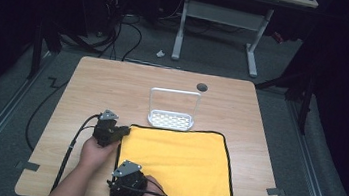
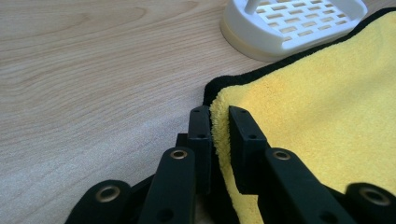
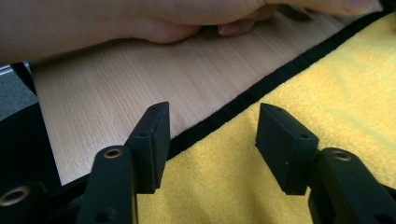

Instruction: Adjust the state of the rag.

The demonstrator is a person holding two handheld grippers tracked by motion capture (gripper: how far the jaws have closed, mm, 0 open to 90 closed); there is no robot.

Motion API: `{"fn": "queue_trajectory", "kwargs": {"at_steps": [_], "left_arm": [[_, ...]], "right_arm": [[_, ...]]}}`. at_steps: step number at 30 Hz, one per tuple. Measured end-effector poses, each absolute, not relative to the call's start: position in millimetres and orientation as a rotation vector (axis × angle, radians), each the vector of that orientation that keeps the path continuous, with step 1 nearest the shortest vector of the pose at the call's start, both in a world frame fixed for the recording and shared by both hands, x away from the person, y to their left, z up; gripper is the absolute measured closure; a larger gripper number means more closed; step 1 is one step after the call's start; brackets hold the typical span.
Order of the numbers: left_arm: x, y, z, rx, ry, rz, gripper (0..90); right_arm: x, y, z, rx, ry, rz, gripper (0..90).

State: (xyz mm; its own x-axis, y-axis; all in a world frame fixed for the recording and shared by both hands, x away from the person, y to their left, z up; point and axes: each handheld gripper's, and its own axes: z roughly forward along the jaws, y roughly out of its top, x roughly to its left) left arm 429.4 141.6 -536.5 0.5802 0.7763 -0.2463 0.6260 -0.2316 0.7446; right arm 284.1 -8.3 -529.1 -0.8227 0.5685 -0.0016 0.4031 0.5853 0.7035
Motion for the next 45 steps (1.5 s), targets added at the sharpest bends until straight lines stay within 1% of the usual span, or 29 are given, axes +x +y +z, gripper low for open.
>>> {"fn": "queue_trajectory", "kwargs": {"at_steps": [3,5,11,12,14,15,16,24,26,27,32,37,40,45], "left_arm": [[429,142,-536,1.948,1.126,0.219,79.3],[429,142,-537,1.943,1.125,0.218,79.3],[430,142,-537,1.938,1.127,0.213,79.4],[430,142,-537,1.939,1.127,0.214,79.4],[430,143,-537,1.936,1.128,0.209,79.6],[430,143,-537,1.936,1.13,0.207,79.7],[430,143,-537,1.934,1.132,0.205,80.0],[430,146,-535,1.906,1.135,0.178,81.3],[430,151,-534,1.862,1.153,0.16,81.9],[429,156,-534,1.822,1.174,0.125,82.2],[424,170,-534,1.7,1.229,0.099,82.7],[419,186,-533,1.646,1.278,0.099,83.1],[417,202,-528,1.664,1.292,0.138,83.5],[411,235,-516,1.649,1.328,0.186,84.0]], "right_arm": [[283,-8,-529,0.801,2.584,1.05,46.3],[280,-9,-529,0.773,2.575,1.033,49.7],[280,-14,-529,0.781,2.562,1.027,65.7],[280,-14,-528,0.779,2.559,1.018,70.8],[280,-15,-528,0.769,2.55,1.007,77.9],[280,-16,-528,0.765,2.546,0.995,80.8],[280,-16,-527,0.759,2.543,0.988,81.9],[274,-19,-518,0.743,2.48,1.049,82.8],[272,-18,-513,0.75,2.457,1.066,82.9],[271,-18,-511,0.741,2.44,1.073,82.9],[267,-11,-498,0.711,2.39,1.124,82.9],[267,6,-491,0.68,2.385,1.157,82.7],[268,19,-488,0.661,2.387,1.176,82.7],[269,45,-482,0.616,2.404,1.224,82.7]]}}
